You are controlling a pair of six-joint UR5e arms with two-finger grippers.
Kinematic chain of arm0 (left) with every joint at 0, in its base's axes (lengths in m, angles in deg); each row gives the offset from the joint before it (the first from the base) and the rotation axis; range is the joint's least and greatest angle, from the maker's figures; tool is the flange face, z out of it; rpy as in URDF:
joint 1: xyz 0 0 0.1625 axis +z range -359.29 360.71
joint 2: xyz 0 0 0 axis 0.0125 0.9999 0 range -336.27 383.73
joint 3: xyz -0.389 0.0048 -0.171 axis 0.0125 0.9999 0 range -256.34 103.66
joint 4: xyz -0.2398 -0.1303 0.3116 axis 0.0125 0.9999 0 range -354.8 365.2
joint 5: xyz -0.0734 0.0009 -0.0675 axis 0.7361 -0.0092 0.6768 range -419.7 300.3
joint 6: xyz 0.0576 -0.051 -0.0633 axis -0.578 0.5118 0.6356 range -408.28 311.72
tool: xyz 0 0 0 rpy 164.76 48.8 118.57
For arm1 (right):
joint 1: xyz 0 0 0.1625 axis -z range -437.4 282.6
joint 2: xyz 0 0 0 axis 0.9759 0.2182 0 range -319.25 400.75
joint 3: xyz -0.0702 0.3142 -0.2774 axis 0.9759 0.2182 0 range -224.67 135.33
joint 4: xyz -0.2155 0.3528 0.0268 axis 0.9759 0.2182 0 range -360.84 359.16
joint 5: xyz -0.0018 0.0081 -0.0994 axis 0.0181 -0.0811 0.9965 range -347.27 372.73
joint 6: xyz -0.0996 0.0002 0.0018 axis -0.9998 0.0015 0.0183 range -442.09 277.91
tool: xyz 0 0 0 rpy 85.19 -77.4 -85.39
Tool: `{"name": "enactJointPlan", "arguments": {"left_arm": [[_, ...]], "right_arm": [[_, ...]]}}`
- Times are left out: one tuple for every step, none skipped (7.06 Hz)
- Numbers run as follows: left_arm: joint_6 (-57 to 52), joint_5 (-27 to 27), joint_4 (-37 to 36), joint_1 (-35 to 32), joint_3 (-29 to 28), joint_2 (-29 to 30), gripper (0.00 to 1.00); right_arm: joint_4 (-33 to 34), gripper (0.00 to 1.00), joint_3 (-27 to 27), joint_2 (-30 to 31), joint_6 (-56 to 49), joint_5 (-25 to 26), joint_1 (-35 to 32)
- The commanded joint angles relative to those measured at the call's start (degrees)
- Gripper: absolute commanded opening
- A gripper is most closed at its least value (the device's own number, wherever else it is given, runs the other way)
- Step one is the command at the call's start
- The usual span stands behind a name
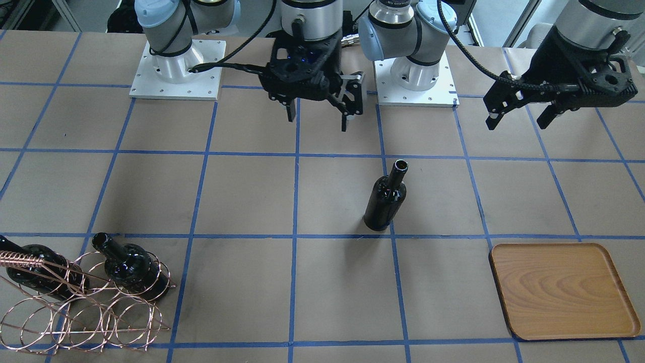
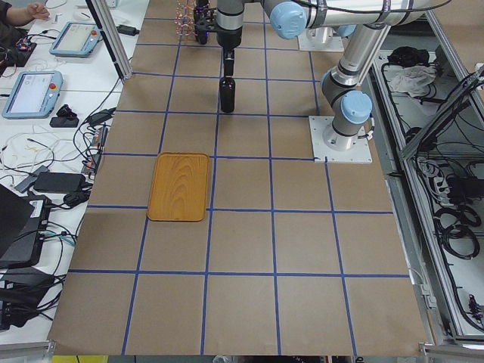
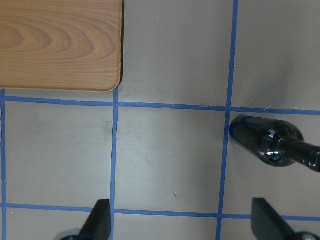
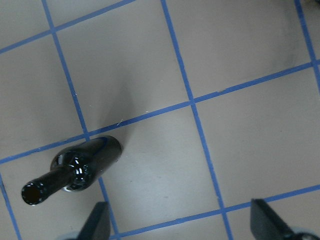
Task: Take wine from basket and place on tray
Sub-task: 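Stand the bottle upright on the table and release it with the right gripper, then move the left gripper over the bottle while the right gripper returns to the rack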
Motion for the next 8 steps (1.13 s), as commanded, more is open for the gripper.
{"name": "enactJointPlan", "arguments": {"left_arm": [[7.0, 0.2, -1.7, -6.9, 0.1, 1.6, 1.00], [10.9, 0.3, -5.0, -10.4, 0.2, 2.9, 1.00], [12.3, 0.4, -7.5, -12.7, 0.8, 4.2, 1.00], [14.2, 0.4, -7.7, -14.7, 0.9, 6.1, 1.00], [15.3, 0.4, -7.7, -16.2, 1.1, 7.7, 1.00], [15.3, 0.1, -8.2, -17.5, 2.2, 9.1, 1.00], [15.4, 0.3, -11.3, -17.8, 3.0, 10.5, 1.00], [15.4, 0.6, -12.0, -17.9, 3.4, 11.8, 1.00]], "right_arm": [[-8.5, 1.00, -2.1, 5.7, -17.8, 0.2, 9.2], [-12.8, 1.00, -2.1, 7.6, -27.6, 0.3, 14.9], [-15.3, 1.00, -2.1, 9.8, -32.7, 1.0, 19.6], [-15.6, 1.00, -2.5, 12.1, -33.4, 1.1, 23.0], [-15.3, 1.00, -3.8, 13.6, -33.4, 1.0, 23.8], [-12.8, 1.00, -4.7, 13.7, -33.5, 1.0, 23.9], [-10.1, 1.00, -4.8, 13.4, -33.4, 2.1, 24.1], [-9.6, 1.00, -5.1, 13.1, -33.5, 2.4, 24.3]]}}
